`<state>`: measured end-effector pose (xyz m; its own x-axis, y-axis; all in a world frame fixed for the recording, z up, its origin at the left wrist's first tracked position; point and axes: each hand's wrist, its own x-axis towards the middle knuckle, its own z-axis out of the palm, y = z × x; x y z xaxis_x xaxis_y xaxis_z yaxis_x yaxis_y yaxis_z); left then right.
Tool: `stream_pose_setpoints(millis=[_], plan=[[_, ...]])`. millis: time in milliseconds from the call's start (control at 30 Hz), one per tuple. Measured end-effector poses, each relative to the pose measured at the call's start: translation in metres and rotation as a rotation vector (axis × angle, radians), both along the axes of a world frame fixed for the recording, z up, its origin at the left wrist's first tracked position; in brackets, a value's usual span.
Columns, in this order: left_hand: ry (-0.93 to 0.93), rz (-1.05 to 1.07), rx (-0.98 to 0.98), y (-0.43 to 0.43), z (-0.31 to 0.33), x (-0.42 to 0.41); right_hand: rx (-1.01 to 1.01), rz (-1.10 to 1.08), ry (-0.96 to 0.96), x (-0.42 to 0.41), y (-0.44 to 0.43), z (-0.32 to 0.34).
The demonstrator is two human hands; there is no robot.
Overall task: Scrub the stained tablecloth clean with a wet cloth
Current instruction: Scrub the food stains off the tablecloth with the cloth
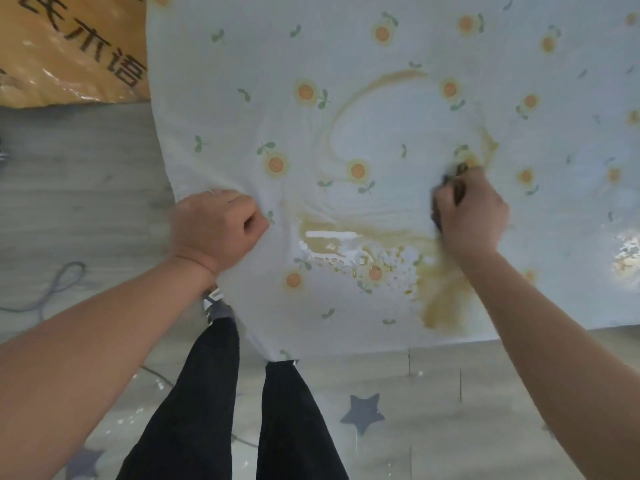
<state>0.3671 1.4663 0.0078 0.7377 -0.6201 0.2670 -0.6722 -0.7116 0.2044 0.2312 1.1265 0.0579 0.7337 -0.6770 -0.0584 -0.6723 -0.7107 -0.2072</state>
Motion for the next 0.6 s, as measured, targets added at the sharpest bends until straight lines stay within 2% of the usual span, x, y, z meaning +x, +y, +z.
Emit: stream_pose_setpoints(millis=[100,200,300,367,500,533,600], plan=[[0.013,0.011,0.013,0.002,-0.003,0.001,-0.032,-0.268,0.034,-0.036,-0.027,0.006],[0.016,0.024,0.014,0.001,-0.001,0.000,-0.016,-0.384,0.017,-0.052,0.031,0.000],[0.009,0.035,0.027,0.003,-0.001,0.000,0.116,-0.253,0.030,-0.023,0.114,-0.004],[0.035,0.036,0.025,0.002,0.001,-0.001,0.160,-0.020,-0.005,0.012,0.154,-0.007],[0.068,0.070,0.047,0.001,0.003,-0.002,0.030,0.350,-0.151,0.049,0.151,-0.010],[0.076,0.066,0.058,0.001,0.003,-0.002,0.015,0.341,-0.142,0.043,0.131,-0.010],[0.081,0.057,0.071,0.002,0.003,-0.003,-0.017,0.121,-0.027,0.017,0.075,-0.007]])
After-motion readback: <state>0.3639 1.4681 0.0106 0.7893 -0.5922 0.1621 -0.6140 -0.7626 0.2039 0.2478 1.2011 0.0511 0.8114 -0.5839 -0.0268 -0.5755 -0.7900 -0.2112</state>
